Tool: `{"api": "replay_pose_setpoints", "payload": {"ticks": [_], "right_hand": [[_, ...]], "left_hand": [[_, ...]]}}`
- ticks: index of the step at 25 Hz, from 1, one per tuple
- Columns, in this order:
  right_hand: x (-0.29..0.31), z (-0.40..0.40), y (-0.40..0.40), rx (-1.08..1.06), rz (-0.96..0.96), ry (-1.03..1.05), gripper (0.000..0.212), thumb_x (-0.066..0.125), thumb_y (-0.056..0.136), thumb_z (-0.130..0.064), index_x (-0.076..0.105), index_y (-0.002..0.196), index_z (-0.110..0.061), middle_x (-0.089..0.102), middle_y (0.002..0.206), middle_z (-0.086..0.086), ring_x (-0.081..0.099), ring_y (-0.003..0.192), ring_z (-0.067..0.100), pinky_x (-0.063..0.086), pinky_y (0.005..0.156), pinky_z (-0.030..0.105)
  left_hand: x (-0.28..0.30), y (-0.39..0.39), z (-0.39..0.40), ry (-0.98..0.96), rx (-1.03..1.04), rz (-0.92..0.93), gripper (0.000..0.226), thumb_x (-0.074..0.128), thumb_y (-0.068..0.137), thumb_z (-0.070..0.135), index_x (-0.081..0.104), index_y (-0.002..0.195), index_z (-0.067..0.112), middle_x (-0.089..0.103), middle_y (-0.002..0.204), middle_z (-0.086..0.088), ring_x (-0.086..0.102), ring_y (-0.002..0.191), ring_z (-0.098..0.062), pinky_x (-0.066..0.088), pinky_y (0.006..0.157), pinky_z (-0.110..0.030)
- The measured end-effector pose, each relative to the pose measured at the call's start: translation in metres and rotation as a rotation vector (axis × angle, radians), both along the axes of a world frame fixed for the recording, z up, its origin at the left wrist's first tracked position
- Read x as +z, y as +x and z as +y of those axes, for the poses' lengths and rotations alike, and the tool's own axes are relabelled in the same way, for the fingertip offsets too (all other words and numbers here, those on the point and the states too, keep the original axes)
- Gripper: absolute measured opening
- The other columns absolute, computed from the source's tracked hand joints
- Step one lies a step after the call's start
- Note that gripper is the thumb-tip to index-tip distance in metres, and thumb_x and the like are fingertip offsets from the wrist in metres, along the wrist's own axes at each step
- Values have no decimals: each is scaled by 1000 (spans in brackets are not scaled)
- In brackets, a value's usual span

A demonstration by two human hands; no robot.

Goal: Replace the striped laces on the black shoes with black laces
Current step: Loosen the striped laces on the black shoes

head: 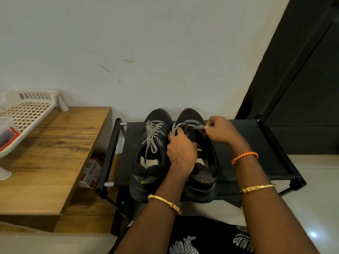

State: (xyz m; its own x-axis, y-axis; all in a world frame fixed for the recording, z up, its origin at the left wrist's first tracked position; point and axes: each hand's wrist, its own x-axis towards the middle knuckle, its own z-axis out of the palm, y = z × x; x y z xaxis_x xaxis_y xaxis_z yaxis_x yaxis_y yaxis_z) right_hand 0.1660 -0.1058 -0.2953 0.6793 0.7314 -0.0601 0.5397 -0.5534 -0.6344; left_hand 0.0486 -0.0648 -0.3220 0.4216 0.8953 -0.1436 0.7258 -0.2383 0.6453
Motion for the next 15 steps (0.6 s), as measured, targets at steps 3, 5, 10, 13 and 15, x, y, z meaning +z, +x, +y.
{"api": "replay_pose_setpoints", "payload": {"ticks": [3, 5, 10, 13, 15], "right_hand": [[2, -11, 15, -228, 216, 133, 10, 46, 89, -9, 53, 81, -11, 60, 93, 14, 63, 71, 22, 58, 74, 43], [-1, -20, 25, -321, 118, 140, 4, 50, 89, -14, 53, 88, -13, 59, 103, 12, 61, 76, 21, 55, 66, 33], [-1, -22, 21, -292, 95, 61, 64, 64, 81, -42, 39, 135, -17, 35, 139, 14, 46, 120, 31, 46, 93, 43], [3, -16, 3, -89, 199, 67, 47, 67, 74, -39, 58, 114, -18, 59, 119, 9, 59, 101, 20, 52, 82, 35], [0, -14, -11, -5, 120, -8, 28, 65, 75, -31, 64, 98, -16, 66, 103, 7, 61, 92, 19, 53, 81, 35]], "left_hand": [[0, 0, 0, 5, 5, -6, 49, 56, 88, 22, 41, 135, 18, 43, 132, -15, 53, 111, -40, 44, 90, -45], [0, -1, 1, 14, -1, -8, 48, 54, 88, 22, 41, 134, 17, 44, 131, -15, 53, 111, -40, 44, 89, -44], [1, -2, 2, 151, -50, -2, 42, 52, 87, 25, 47, 127, 14, 47, 125, -12, 55, 107, -34, 43, 81, -40], [3, 1, 9, 260, -121, -147, 44, 54, 88, 25, 49, 130, 16, 44, 124, -8, 50, 112, -26, 44, 84, -36], [4, 6, 15, 294, -195, -220, 47, 52, 88, 15, 47, 135, 15, 46, 128, -7, 46, 119, -24, 43, 95, -37]]}}
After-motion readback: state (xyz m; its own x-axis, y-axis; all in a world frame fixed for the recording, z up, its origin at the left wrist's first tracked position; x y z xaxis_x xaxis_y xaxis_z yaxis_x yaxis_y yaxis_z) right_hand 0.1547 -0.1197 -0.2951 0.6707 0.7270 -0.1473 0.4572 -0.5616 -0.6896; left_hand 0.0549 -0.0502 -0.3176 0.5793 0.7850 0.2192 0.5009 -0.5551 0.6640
